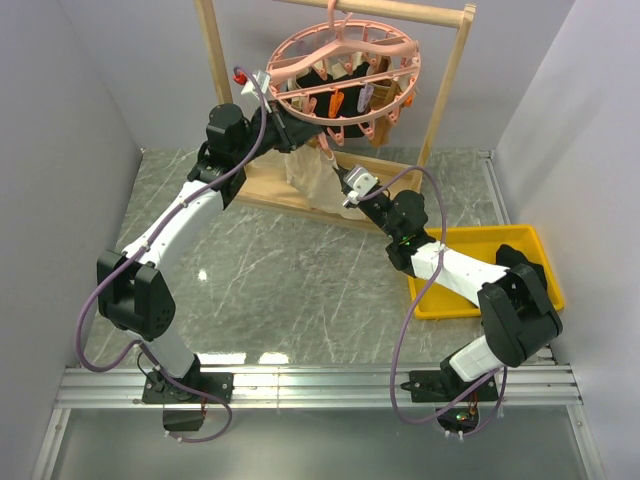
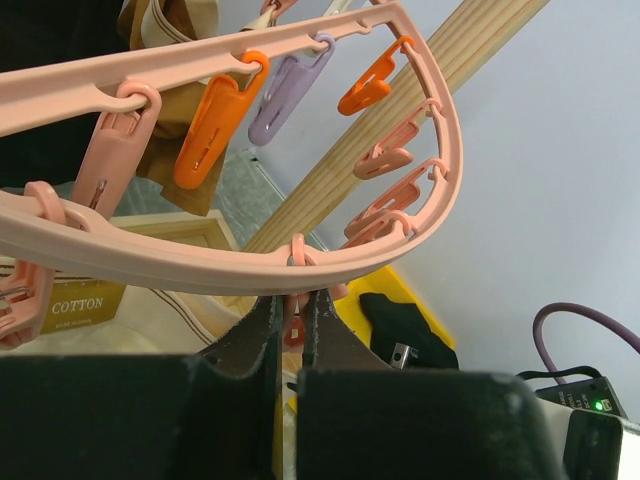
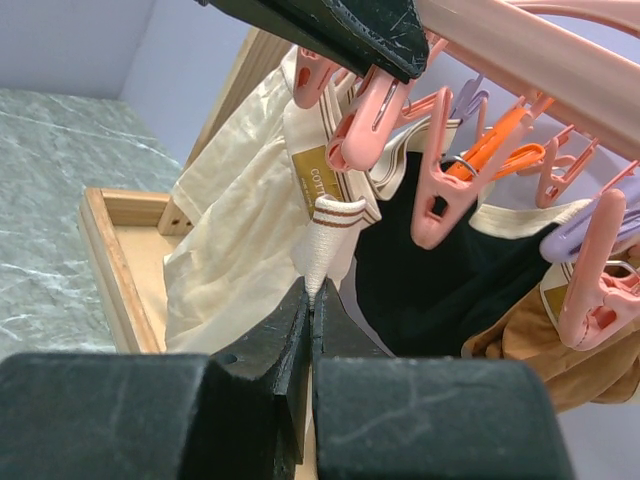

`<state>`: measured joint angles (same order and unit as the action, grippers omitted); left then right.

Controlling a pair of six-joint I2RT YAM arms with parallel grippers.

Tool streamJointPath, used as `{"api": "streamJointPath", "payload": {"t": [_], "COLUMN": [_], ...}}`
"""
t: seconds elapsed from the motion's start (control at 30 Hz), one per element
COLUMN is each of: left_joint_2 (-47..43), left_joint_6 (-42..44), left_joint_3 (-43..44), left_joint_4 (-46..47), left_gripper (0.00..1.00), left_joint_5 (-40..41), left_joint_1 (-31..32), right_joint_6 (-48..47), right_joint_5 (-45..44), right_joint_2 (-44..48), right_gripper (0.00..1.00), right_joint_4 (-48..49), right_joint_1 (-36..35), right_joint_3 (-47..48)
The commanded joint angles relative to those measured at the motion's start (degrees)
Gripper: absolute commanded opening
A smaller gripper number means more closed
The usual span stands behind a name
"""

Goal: Clip the underwear to the hanger

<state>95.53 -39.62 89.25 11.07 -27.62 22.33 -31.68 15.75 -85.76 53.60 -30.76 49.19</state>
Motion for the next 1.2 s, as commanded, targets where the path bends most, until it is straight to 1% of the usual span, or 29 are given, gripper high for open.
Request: {"api": "streamJointPath", "payload": {"t": [0.0,0.27,0.63,1.17], "left_joint_2": [-1.04,-1.39,-1.57,-1.22], "left_joint_6": [0.51,-2.13,-3.19,-2.05], "left_joint_3": [0.92,-0.75,-1.10,-1.10], "left_joint_4": [1.23,4.57,5.63,4.84], "left_gripper": [0.00,0.00,0.00,0.00], "left_joint_5": [0.20,-3.58,-5.17,-4.64], "left_joint_1": [0.17,0.09,0.09,0.00], "right_joint_6": [-1.10,1.18,4.78,7.25], "right_joint_5": [-0.19,2.00,3.32,2.97], "right_joint_2": [-0.11,-0.46,-2.04,-1.52], "right_gripper": [0.00,0.00,0.00,0.00], "right_joint_4": [3.61,-1.22,-5.87,-5.27], "right_joint_1": [-0.35,-0.35,0.18,0.71], "right_joint_3": [2.84,5.21,8.29,9.17]}}
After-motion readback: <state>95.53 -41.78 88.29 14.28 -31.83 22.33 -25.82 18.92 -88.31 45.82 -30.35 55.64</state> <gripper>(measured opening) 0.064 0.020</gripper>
